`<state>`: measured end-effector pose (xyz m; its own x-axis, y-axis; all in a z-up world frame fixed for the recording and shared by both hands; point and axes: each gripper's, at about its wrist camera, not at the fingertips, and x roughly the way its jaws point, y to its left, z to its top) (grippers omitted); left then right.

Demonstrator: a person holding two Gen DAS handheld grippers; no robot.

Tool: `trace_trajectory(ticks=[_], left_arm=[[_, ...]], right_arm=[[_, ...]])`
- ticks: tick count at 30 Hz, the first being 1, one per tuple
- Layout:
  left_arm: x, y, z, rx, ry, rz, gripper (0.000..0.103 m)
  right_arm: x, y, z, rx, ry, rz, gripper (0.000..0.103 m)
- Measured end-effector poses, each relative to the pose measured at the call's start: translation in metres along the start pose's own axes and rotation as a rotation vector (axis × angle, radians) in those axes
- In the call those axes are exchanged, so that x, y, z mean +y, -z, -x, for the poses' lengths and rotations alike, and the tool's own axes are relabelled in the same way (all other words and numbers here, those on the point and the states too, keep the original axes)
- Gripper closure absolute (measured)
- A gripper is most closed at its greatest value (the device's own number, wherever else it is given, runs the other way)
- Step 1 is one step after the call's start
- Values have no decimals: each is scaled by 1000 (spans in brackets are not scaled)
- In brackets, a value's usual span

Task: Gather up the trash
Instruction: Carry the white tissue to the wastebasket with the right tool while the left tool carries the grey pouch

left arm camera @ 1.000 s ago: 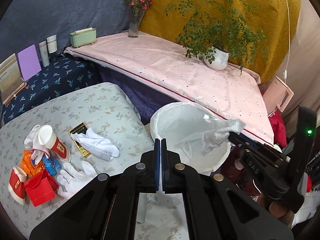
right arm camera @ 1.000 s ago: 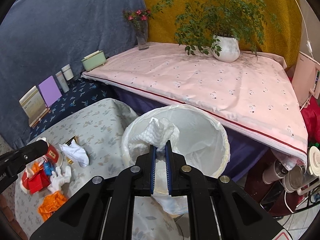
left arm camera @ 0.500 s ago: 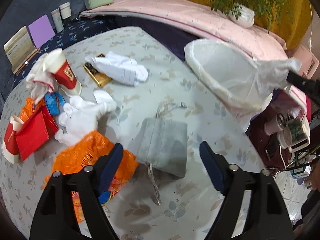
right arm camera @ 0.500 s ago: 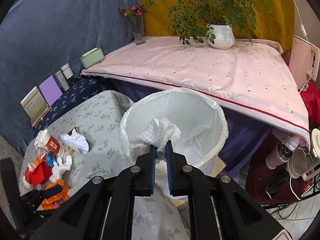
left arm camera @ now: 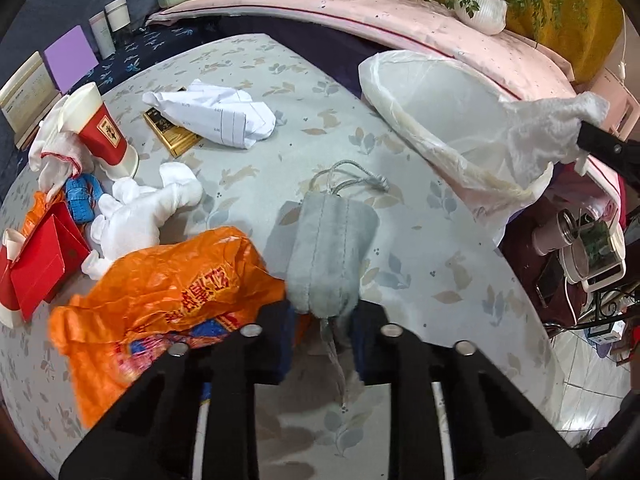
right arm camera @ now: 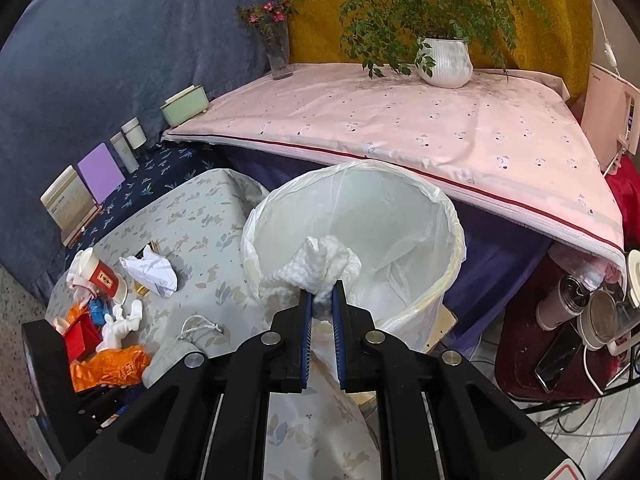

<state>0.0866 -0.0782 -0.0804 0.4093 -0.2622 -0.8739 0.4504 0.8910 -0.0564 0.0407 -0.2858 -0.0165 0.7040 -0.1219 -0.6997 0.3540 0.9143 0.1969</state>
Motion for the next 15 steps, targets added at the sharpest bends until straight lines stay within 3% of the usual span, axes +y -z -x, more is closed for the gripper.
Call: trace_trajectory(ticks=[15], left_arm=[[-10,-48,81,-193,108,3,89]], right_arm=[[2,-19,10,-47,-26,14,93]])
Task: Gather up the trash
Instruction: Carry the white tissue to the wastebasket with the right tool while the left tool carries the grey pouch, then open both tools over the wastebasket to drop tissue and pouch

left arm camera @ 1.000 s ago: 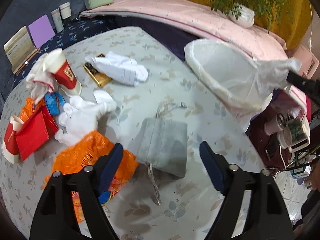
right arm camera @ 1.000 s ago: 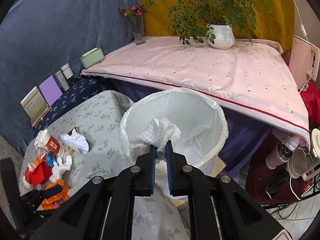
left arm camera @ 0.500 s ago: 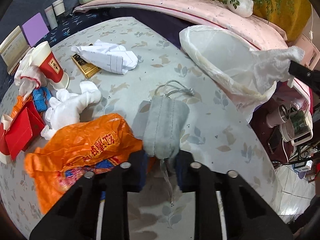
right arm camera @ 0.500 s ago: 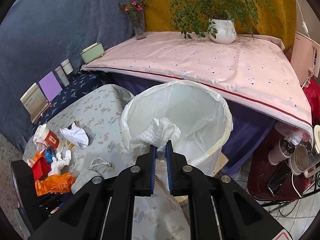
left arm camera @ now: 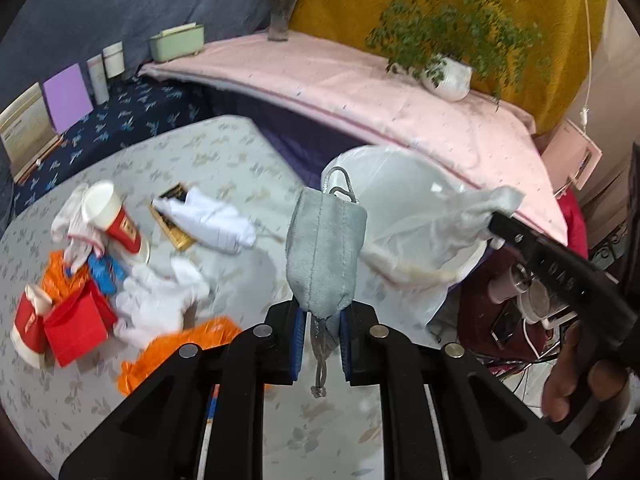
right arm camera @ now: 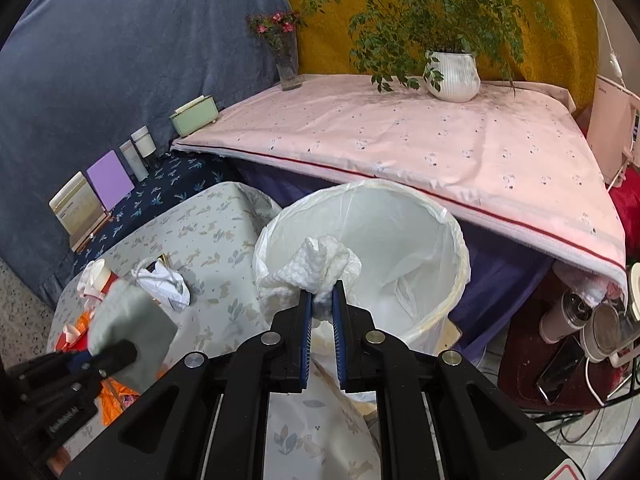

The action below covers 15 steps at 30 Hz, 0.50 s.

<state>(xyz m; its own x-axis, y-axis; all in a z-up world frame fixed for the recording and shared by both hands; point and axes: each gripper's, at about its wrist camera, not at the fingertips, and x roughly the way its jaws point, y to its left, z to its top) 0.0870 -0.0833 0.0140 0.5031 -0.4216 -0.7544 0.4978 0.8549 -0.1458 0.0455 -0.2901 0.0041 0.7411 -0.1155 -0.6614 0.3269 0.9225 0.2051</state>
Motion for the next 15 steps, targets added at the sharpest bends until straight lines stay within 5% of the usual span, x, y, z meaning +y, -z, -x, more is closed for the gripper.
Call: trace_trajectory(ticks=[15], left_arm=[[-56,-68,-68,3,160,-71,84]], right_arm=[[-28,-38,-45,34,66,6,90]])
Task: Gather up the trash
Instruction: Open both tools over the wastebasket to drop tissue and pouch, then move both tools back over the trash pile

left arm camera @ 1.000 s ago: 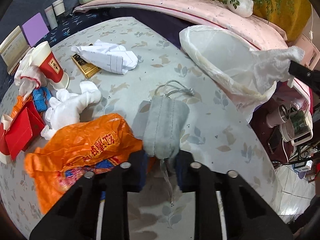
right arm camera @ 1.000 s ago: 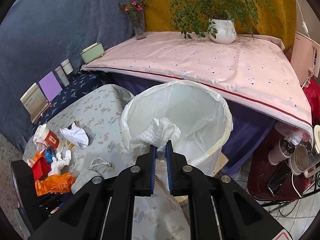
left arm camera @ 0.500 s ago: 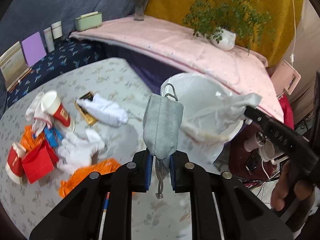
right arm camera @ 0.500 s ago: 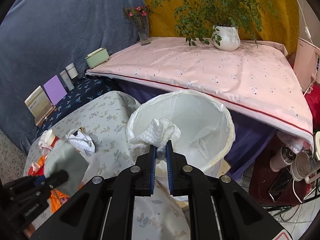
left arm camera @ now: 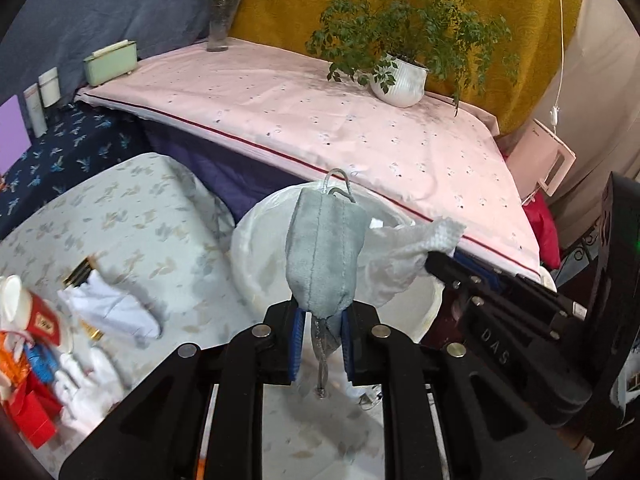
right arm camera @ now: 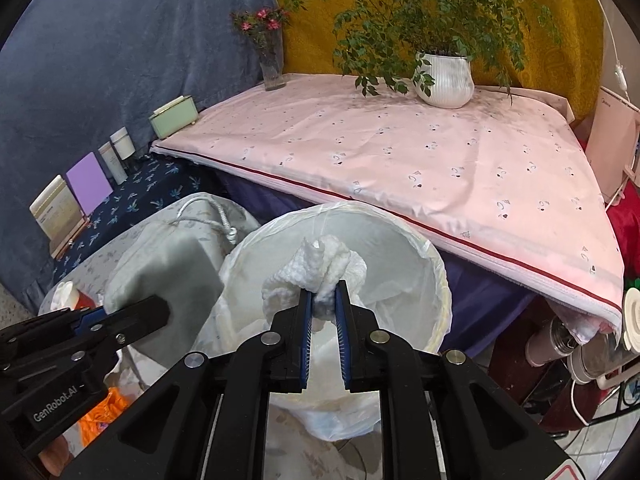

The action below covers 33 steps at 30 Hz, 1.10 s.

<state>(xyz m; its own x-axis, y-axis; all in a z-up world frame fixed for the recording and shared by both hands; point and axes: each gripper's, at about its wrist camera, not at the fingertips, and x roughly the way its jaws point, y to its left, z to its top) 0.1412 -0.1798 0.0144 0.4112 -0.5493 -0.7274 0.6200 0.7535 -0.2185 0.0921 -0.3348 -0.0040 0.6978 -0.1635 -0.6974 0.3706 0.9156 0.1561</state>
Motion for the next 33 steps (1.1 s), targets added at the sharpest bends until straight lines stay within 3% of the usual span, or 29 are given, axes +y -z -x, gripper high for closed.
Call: trace_trajectory(ticks=[2,3,4,6,8,10,16,21,28,33], left_arm=[[-2,-4,-11,-5,12,7,80],[-3,-5,-15,-11,4,2,68],[-5,-6,-17,-19,-21,-5,62],[-4,-7,-17,-38,-48,-6,54],[1,-8,-15,-41,-51,14,47],[7,-8,-10,-47,-58,31,47],[25,-1,11,-76,-98,66,45],[40,15,33,-102,-164,91,36],[85,56,66,-84,-231,209,23],[122,96,84,-48,-313,279,22]], right_arm=[[-2,-3,-6,1,11,-4,84],[-3,-4,-7,-2,20,-8,80],[-4,-5,-8,-9,29,-13,69],[-4,-7,-6,-22,49,-10,63],[-4,-8,-3,-32,52,-3,57],[-4,-9,1,-47,53,0,53],[6,-8,19,-74,33,7,51],[24,2,35,-88,11,31,45],[56,21,50,-79,-32,72,43],[82,37,57,-65,-70,100,41]])
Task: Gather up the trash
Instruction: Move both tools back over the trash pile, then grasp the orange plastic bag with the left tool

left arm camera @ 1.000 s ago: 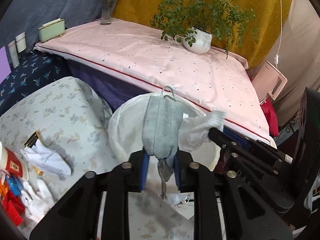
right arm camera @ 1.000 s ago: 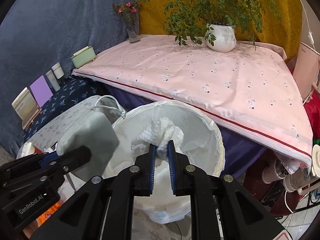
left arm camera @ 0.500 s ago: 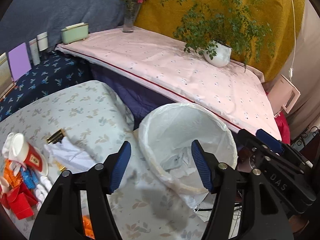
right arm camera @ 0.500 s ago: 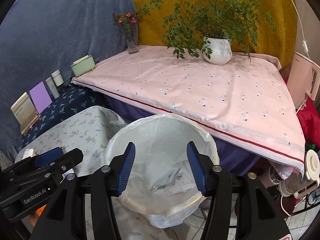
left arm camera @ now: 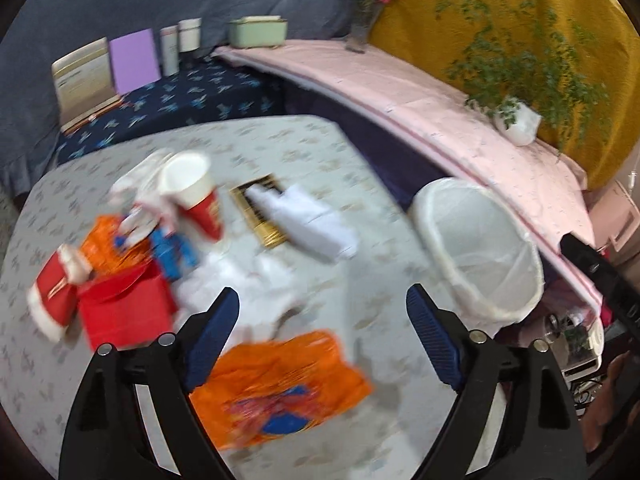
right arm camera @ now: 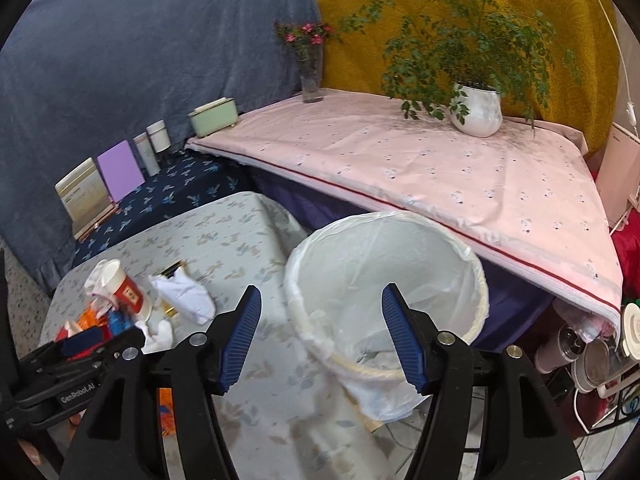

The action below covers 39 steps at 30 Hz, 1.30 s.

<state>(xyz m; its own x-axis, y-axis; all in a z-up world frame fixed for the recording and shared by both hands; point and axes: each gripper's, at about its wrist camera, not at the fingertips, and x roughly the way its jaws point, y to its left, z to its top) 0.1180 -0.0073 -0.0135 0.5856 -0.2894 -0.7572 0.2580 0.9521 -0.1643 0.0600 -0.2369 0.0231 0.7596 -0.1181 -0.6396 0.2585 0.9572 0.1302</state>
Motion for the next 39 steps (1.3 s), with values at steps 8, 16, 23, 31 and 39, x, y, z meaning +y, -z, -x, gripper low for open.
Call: trace_trajectory(ticks=[8,16,23,31,39], left_arm=[[57,43,-4,95,-65,61,22],[73,61,-24,166,-49,80,35],[69,68,-31,190,-18,54,70],[72,69,-5,176,51,31,98],[96,74,32,136,50,56,98]], right_arm=[[42,22,1,44,-61,26,41],[70,42,-7,98,-77,51,41],[85,54,-12,132,-86,72,41],[104,58,-20,158,-110,89,41],[130,57,-36,188,-147,115,41]])
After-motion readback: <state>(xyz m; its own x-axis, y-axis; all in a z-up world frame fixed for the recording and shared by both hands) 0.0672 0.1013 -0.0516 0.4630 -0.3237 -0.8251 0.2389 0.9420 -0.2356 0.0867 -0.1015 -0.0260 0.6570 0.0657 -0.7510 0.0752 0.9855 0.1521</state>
